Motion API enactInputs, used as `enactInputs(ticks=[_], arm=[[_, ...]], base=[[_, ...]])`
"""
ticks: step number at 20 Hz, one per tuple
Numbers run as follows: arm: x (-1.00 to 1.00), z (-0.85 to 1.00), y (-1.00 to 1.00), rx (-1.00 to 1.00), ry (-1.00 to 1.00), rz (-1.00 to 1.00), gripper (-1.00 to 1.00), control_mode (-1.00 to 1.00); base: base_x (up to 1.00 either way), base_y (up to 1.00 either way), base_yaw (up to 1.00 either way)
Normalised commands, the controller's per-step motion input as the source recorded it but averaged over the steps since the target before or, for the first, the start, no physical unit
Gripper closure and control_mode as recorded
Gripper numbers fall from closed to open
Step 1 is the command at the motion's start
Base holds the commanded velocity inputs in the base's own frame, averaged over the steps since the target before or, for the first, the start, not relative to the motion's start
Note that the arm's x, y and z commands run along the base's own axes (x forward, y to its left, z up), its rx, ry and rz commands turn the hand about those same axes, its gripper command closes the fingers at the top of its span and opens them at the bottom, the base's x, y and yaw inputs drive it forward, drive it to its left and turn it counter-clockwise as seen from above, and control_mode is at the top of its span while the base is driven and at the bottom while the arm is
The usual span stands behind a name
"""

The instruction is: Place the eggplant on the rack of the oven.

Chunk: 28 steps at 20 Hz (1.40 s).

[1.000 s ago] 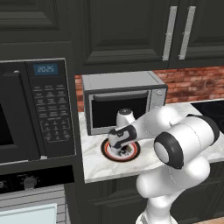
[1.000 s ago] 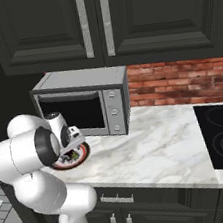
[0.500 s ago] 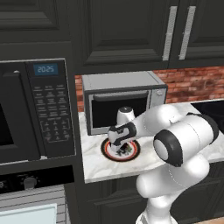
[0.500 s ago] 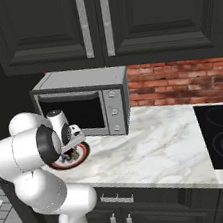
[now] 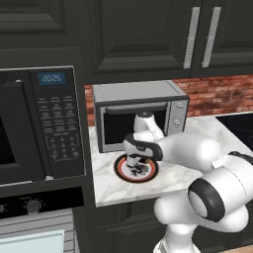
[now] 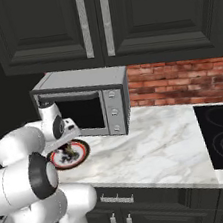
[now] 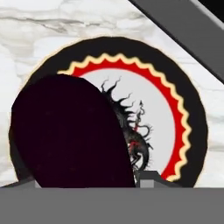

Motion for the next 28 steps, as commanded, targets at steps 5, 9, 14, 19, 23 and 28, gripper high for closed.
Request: enactInputs(ticks=[5,9,14,19,23,28], arm=[[-0.62,1.0,0.0,0.02,-0.03,-0.03,1.0,-1.0],[-0.91,1.0,0.02,0.0,-0.09,-0.1,1.0,-1.0],[-1.0,1.0,-0.1,0.07,-0.04,-0.2,1.0,-1.0],[-1.0,0.57,0.0,0.05,-0.1,-0.22,1.0,-1.0],[-0.99,0.16,0.21,0.02,-0.08,-0.18,1.0,-1.0],[-0.79,-0.02,0.72,-0.01,-0.03,-0.08,1.0,-1.0]], base=[[0.0,0.0,0.0],[0.0,0.0,0.0],[0.0,0.0,0.0],[0.0,0.0,0.0],[0.0,0.0,0.0],[0.0,0.0,0.0]])
